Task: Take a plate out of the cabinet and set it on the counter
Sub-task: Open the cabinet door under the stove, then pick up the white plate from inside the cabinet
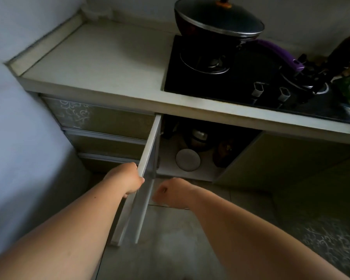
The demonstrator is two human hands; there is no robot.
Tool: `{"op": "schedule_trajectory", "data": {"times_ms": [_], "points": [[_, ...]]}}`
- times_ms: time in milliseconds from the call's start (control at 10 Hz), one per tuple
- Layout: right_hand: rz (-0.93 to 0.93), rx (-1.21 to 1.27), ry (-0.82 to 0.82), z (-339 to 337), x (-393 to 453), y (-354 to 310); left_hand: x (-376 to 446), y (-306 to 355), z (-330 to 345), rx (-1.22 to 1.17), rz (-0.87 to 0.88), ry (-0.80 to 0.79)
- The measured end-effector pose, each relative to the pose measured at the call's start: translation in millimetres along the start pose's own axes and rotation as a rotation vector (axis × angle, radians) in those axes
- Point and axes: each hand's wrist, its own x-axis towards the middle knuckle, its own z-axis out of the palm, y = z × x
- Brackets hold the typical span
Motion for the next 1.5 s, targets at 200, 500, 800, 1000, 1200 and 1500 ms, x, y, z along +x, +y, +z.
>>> {"op": "schedule_trajectory", "data": {"times_ms": [200, 500, 800, 1000, 1200, 1500], "points": [[0.054, 0.005, 0.069, -19.9, -7.9, 2.4, -1.0, -9.9, -10.1, 0.070, 0.000, 0.013], [0.105, 0.139, 0.114, -48.2, -4.1, 66.3, 2.1, 51.6, -20.3, 0.016, 0.052, 0.278], [0.188, 0.510, 0.290, -55.1, 49.3, 190.0, 64.6, 135.3, 52.5, -0.373, 0.149, 0.091], [0.336, 0.712, 0.391, -26.5, 130.3, 237.5, 143.9, 120.7, 111.6, -0.505, 0.057, -0.030], [0.355, 0.435, 0.330, 20.7, 236.7, 274.1, 233.6, 88.5, 179.7, -0.599, 0.007, -0.026], [0.423, 1.139, 0.457, 105.5, 376.5, 346.4, 351.7, 68.4, 288.1, -0.628, 0.021, -0.017]]}}
